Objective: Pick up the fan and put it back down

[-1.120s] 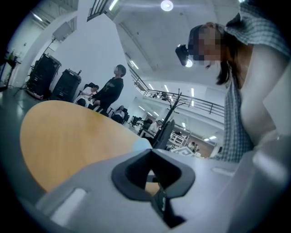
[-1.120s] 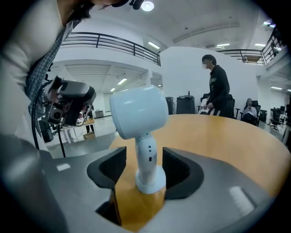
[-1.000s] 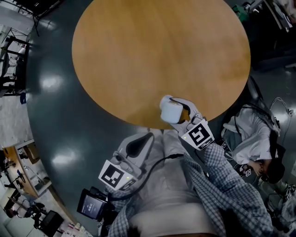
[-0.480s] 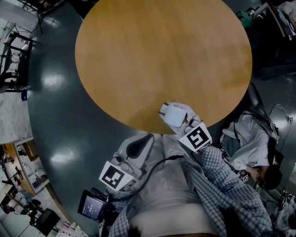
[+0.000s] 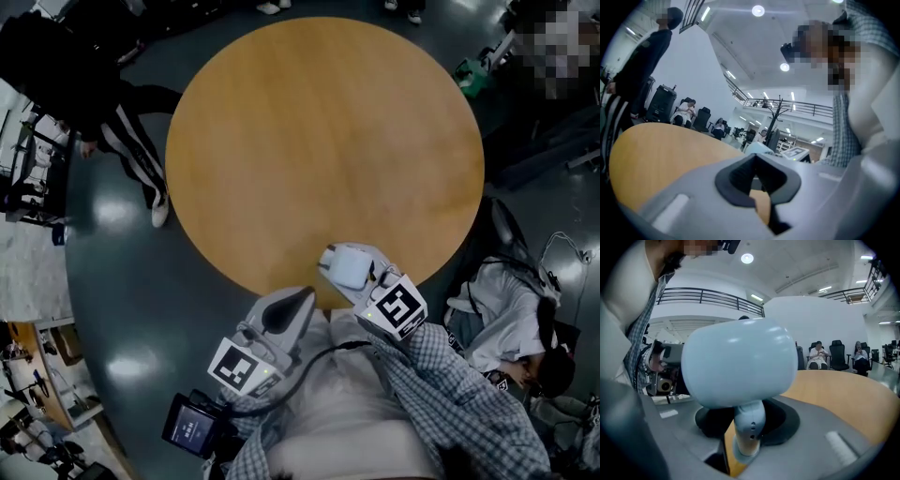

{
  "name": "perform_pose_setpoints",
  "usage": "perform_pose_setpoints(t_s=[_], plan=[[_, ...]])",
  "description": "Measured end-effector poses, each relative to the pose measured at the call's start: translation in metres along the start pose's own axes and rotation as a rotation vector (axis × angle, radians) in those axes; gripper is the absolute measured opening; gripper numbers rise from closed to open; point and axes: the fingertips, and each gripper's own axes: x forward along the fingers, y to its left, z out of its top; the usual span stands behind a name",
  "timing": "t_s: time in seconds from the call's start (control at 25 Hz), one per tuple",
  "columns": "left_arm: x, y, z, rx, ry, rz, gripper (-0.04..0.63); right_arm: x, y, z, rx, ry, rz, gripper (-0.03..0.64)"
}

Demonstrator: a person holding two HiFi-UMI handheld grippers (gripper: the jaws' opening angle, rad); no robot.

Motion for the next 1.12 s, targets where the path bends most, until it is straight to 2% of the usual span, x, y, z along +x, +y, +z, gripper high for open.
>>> perform_pose_setpoints(t_s=[0.4, 0.6, 0.8, 1.12], plan=[[0.032, -0.006, 0.042, 0.115, -0.058, -0.101, -0.002, -0.014, -0.013, 0.050, -0.037, -0.016, -0.044, 0.135], [0.033, -0.019, 0.053, 0.142, -0.070, -0.125, -0.002, -0.030, -0.014, 0.058, -0.041, -0.009, -0.063, 0.135], [0.041, -0.012, 0.069, 0.177, -0.092, -0.138, -0.002, -0.031, -0.024, 0.081, -0.040, -0.054, -0.065, 0.135], [0.050, -0.013, 0.073, 0.207, -0.103, -0.157, -0.002, -0.030, -0.024, 0.080, -0.087, -0.019, -0.042, 0.135]])
